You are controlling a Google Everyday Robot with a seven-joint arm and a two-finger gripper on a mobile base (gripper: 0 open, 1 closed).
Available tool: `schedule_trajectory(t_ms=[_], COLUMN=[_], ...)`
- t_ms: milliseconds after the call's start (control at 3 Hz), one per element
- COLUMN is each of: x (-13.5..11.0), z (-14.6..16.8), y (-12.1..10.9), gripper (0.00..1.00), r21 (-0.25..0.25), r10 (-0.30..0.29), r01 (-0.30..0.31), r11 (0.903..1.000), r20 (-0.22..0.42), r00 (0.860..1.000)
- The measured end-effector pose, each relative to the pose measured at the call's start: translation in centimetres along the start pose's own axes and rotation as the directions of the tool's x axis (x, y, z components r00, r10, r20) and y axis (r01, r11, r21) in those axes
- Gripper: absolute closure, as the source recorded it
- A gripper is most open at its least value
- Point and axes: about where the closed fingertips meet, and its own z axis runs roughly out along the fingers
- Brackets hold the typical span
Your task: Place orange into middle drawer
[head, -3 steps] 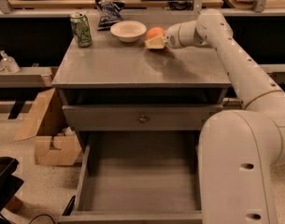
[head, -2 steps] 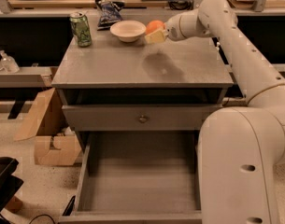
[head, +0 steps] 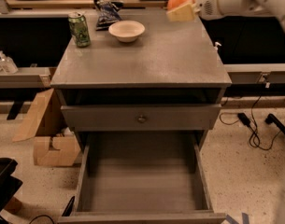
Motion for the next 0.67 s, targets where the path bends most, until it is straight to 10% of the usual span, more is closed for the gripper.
schedule_trajectory(t_ms=[333,667], x=[-2.8,1.5], z=[-8.2,-13.4], y=[4.0,9.1], gripper=[1.0,1.0], r21=[0.007,-0.054], r10=[0.014,0.081], r01=[-0.014,-0.08], r11=[0.9999,0.9954], r20=[0.072,0.013], r00=[0.997,0.997])
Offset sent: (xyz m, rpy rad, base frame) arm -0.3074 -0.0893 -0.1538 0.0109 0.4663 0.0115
